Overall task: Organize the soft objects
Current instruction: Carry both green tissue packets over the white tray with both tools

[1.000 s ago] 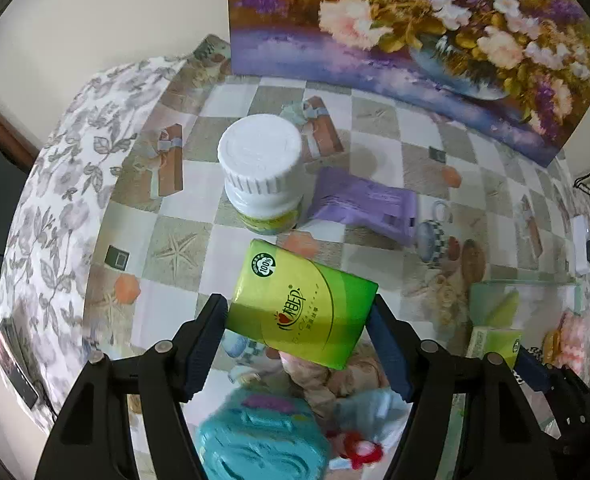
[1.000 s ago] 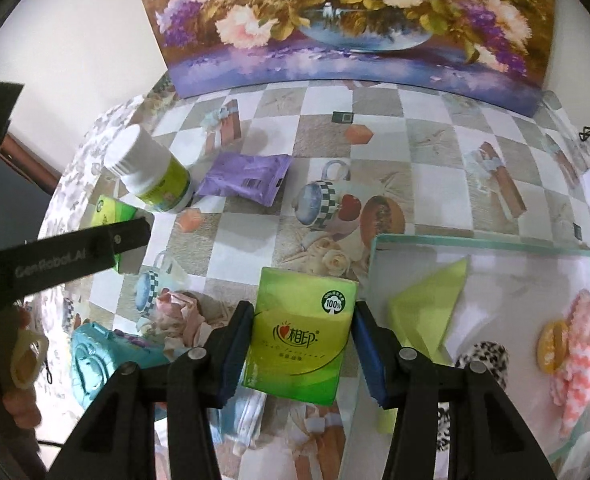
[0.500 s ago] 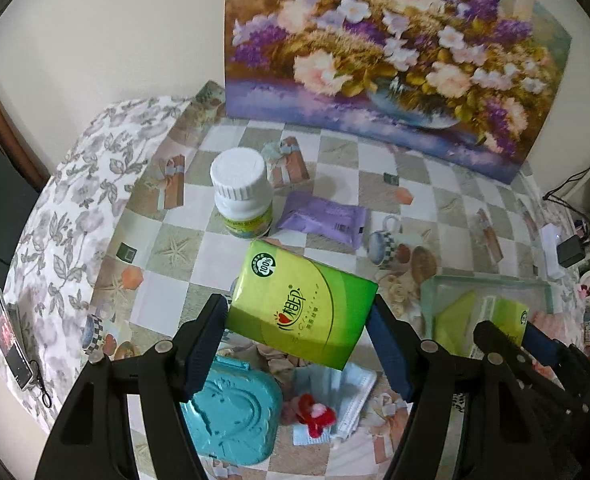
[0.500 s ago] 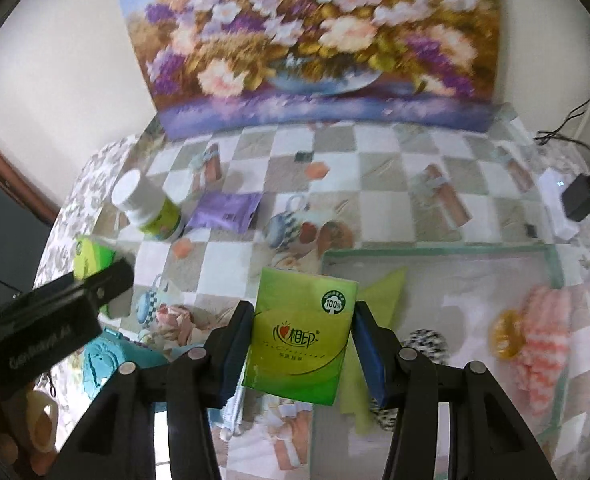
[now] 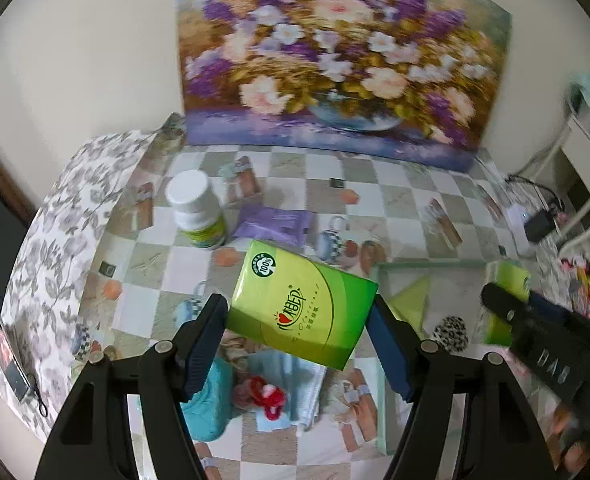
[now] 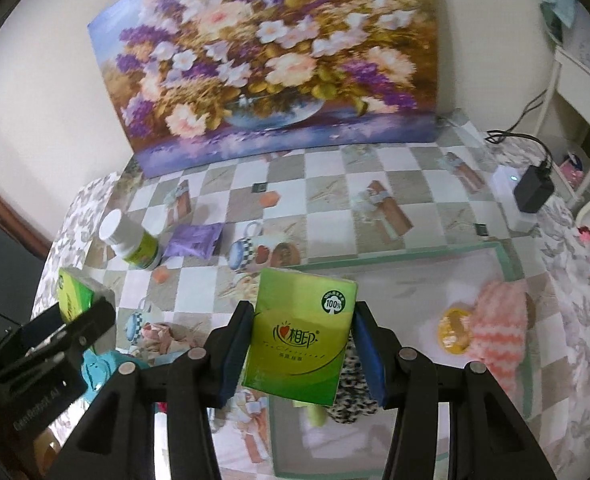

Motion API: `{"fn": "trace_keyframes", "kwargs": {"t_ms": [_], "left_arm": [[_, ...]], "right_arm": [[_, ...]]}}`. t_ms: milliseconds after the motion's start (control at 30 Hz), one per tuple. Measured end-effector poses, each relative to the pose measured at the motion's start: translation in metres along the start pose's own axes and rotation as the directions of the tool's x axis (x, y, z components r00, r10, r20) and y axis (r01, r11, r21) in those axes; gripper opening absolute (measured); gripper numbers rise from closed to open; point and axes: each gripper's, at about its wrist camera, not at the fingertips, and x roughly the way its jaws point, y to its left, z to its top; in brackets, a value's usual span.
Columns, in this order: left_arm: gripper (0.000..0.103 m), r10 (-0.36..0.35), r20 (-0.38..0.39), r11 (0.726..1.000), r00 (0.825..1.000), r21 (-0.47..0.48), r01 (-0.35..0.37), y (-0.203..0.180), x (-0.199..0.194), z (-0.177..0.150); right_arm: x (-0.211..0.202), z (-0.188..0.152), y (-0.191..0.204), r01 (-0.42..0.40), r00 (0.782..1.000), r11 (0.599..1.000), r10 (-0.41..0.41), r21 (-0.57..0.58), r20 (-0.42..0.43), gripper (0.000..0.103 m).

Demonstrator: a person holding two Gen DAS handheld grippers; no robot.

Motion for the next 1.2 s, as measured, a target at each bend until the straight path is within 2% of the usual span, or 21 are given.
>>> {"fn": "trace_keyframes", "kwargs": {"t_ms": [200,300,500,600,733,933,1033,1200], "left_arm": [[0.072,-0.078,-0.002,0.995,0.997,0.063,0.078,-0.031,-0.006,-0.005],[0.072,-0.088,-0.005,0.991,0.996,0.101,0.088,-0.047,-0.008,-0.008],[0.072,-0.126,-0.045,0.977,0.991,0.166,0.131,-0.076,-0.002,-0.017],[0.072,-0.118,-0.080,0.973,0.990,0.188,0.131,-0.087,0.008,-0.025],[0.072,-0.141,-0.144,0.963,0.979,0.209,0.170,-0.101,0.022,-0.037],[0.072,-0.132,-0.215,0.948,0.968,0.258,0.187,-0.123,0.037,-0.059],[0.072,-0.137,-0.259,0.942,0.956,0.266,0.207,-0.129,0.046,-0.069],[0.072,-0.123,-0.284,0.938,0.951,0.279,0.204,-0.135,0.053,-0.080]], "right_arm": [[-0.013,-0.005,-0.063,0.121,0.992,0.984,-0.124,0.128,0.012,0.053],[-0.023,-0.009,-0.094,0.167,0.985,0.966,-0.173,0.197,0.015,0.053],[-0.033,-0.015,-0.133,0.209,0.975,0.938,-0.220,0.275,0.009,0.053],[-0.033,-0.019,-0.139,0.218,0.974,0.935,-0.226,0.278,-0.001,0.053],[-0.024,-0.024,-0.135,0.221,0.975,0.943,-0.221,0.249,-0.028,0.053],[-0.002,-0.034,-0.131,0.236,0.971,0.948,-0.220,0.215,-0.097,0.053],[0.012,-0.040,-0.130,0.248,0.964,0.950,-0.223,0.190,-0.143,0.053],[0.031,-0.051,-0.128,0.234,0.959,0.956,-0.198,0.174,-0.202,0.053]]}}
